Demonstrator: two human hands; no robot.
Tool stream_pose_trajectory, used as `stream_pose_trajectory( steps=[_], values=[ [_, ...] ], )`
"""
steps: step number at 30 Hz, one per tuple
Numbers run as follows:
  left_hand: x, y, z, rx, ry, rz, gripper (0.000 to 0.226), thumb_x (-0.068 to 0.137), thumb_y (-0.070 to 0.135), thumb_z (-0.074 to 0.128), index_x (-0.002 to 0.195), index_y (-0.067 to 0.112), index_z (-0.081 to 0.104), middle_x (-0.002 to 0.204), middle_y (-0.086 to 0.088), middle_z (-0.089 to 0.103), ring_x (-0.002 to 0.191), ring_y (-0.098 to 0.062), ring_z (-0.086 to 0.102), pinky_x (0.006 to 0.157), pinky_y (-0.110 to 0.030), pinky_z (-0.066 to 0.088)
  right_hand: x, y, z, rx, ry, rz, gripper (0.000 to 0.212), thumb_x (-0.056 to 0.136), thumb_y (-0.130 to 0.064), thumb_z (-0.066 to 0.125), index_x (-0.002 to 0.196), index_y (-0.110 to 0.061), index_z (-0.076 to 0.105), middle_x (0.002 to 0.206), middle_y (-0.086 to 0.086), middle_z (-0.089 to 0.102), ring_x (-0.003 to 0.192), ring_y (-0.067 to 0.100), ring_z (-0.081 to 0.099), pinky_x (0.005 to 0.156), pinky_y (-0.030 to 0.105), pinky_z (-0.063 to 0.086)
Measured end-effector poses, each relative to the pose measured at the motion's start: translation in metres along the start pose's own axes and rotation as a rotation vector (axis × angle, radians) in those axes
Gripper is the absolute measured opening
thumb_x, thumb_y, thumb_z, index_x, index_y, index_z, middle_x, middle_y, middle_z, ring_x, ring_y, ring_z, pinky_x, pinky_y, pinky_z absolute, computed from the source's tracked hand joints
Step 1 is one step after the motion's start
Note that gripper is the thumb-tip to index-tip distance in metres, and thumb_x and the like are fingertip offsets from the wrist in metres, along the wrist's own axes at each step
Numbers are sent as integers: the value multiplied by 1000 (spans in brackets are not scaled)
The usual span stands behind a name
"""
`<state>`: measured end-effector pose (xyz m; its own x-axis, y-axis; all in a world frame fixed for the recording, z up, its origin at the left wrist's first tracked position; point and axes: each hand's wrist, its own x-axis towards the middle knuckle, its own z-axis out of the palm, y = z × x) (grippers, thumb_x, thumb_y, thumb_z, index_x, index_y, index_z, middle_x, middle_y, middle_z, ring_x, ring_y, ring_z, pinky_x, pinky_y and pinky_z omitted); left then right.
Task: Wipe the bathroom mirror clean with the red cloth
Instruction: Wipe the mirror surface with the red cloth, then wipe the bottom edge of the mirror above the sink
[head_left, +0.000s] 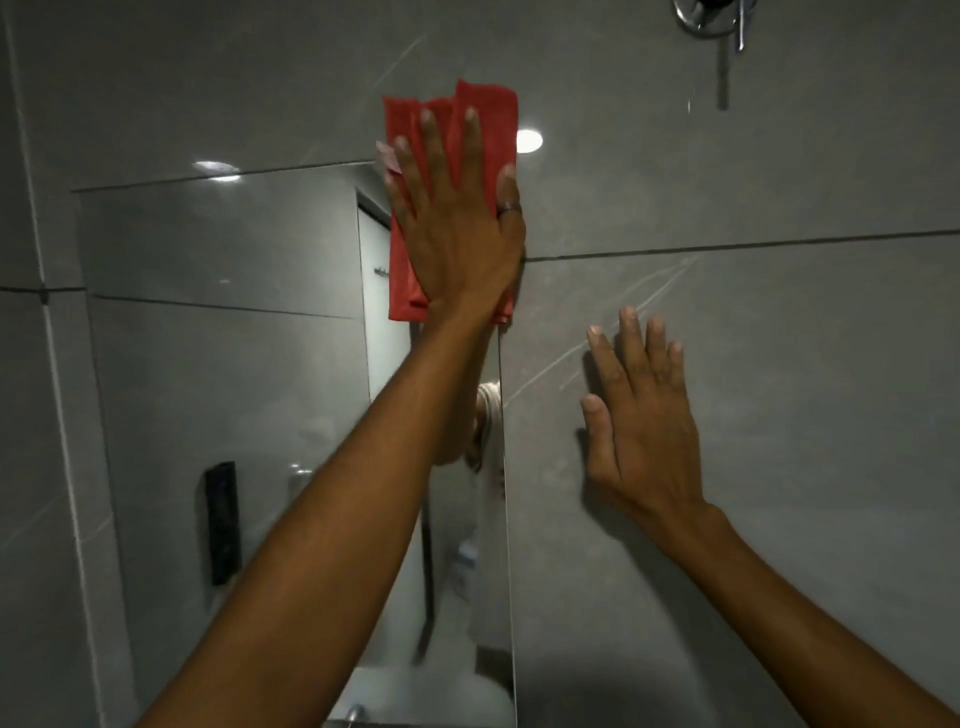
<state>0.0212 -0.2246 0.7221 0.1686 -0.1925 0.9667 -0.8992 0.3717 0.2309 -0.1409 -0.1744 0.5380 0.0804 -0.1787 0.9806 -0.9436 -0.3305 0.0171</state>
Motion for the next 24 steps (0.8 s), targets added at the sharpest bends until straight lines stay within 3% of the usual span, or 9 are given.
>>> stream_pose_trajectory(
  steps=[7, 11, 15, 19, 21, 24],
  values=[
    [-167, -41, 26, -40, 23, 74, 69, 110, 53, 29, 167, 18, 12, 177, -13, 3, 163, -37, -2, 132, -59, 1, -41, -16, 12, 25, -65, 6, 62, 108, -44, 21, 162, -15, 16, 171, 12, 8, 161, 29, 2, 132, 44, -1],
    [-303, -71, 41, -26, -67, -7, 72, 108, 52, 35, 168, 22, 9, 177, -11, 2, 163, -41, 1, 131, -60, 0, -69, -30, 10, 25, -169, 30, 61, 107, -41, 22, 162, -16, 11, 172, 13, 5, 160, 31, 2, 131, 49, 3],
    [-417, -92, 31, -102, -146, 2, 72, 107, 42, 43, 168, 25, 7, 177, -8, -2, 157, -49, 17, 127, -67, 17, -106, -43, 2, 19, -290, 20, 62, 107, -40, 27, 162, -12, 20, 171, 19, 12, 159, 35, 6, 130, 52, 7],
    [-484, -107, 13, -91, -249, 179, 88, 99, 27, 51, 167, 22, -4, 176, -11, -9, 154, -48, 18, 130, -58, 10, -143, -48, -8, 21, -349, 2, 63, 107, -43, 23, 162, -13, 22, 171, 16, 12, 159, 30, 3, 130, 47, 3],
    [-511, -108, -1, -49, -342, 240, 94, 97, 16, 55, 166, 17, -8, 176, -16, -3, 154, -51, 25, 125, -64, 24, -165, -49, -17, 47, -366, 27, 62, 107, -43, 22, 160, -11, 25, 170, 15, 14, 158, 28, 2, 130, 47, 5],
    [-550, -104, -31, -166, -571, 68, 105, 83, -15, 68, 165, 4, 5, 163, -27, 28, 142, -58, 42, 102, -71, 50, -203, -49, -32, 100, -378, 66, 60, 107, -41, 24, 157, -8, 34, 167, 19, 21, 157, 31, 7, 129, 49, 11]
  ],
)
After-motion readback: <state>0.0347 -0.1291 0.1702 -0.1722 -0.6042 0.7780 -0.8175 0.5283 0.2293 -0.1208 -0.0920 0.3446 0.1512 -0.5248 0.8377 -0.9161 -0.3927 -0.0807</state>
